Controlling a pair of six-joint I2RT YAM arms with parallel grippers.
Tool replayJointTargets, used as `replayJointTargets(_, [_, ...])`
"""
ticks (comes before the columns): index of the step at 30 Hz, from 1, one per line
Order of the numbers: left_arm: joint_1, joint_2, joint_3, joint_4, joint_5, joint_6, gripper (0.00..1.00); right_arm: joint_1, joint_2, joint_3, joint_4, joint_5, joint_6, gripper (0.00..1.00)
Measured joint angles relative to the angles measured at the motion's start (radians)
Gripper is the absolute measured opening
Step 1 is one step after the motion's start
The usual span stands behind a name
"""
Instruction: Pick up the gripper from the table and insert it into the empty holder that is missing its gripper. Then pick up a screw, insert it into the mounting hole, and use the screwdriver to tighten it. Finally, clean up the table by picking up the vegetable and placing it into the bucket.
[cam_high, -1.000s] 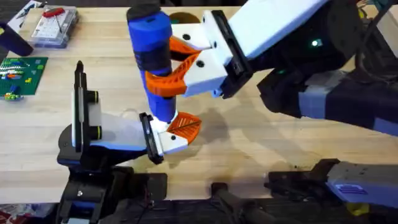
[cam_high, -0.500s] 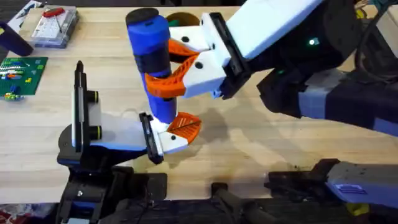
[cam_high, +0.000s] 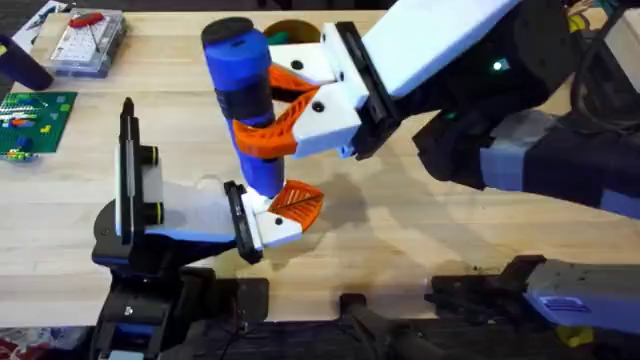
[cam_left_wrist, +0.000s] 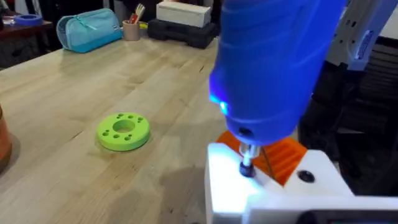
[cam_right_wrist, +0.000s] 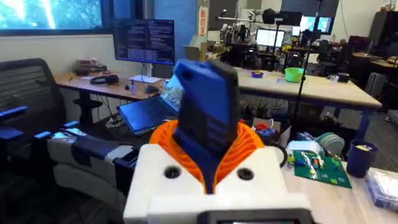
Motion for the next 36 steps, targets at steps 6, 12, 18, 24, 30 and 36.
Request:
replayJointTargets(6, [0.0, 0.0, 0.0, 0.0, 0.0, 0.0, 0.011, 0.0, 0.0, 0.0, 0.0, -0.005, -0.002, 0.026])
replayJointTargets(12, [0.0, 0.0, 0.0, 0.0, 0.0, 0.0, 0.011, 0.0, 0.0, 0.0, 0.0, -0.018, -0.004, 0.026])
replayJointTargets(18, [0.0, 0.0, 0.0, 0.0, 0.001, 0.0, 0.011, 0.0, 0.0, 0.0, 0.001, -0.027, -0.005, 0.026])
replayJointTargets(24, [0.0, 0.0, 0.0, 0.0, 0.0, 0.0, 0.011, 0.0, 0.0, 0.0, 0.002, -0.031, -0.005, 0.026])
replayJointTargets(30, [0.0, 0.0, 0.0, 0.0, 0.0, 0.0, 0.011, 0.0, 0.0, 0.0, 0.003, -0.034, -0.005, 0.026])
replayJointTargets(36, [0.0, 0.0, 0.0, 0.0, 0.001, 0.0, 0.011, 0.0, 0.0, 0.0, -0.005, -0.033, -0.008, 0.026])
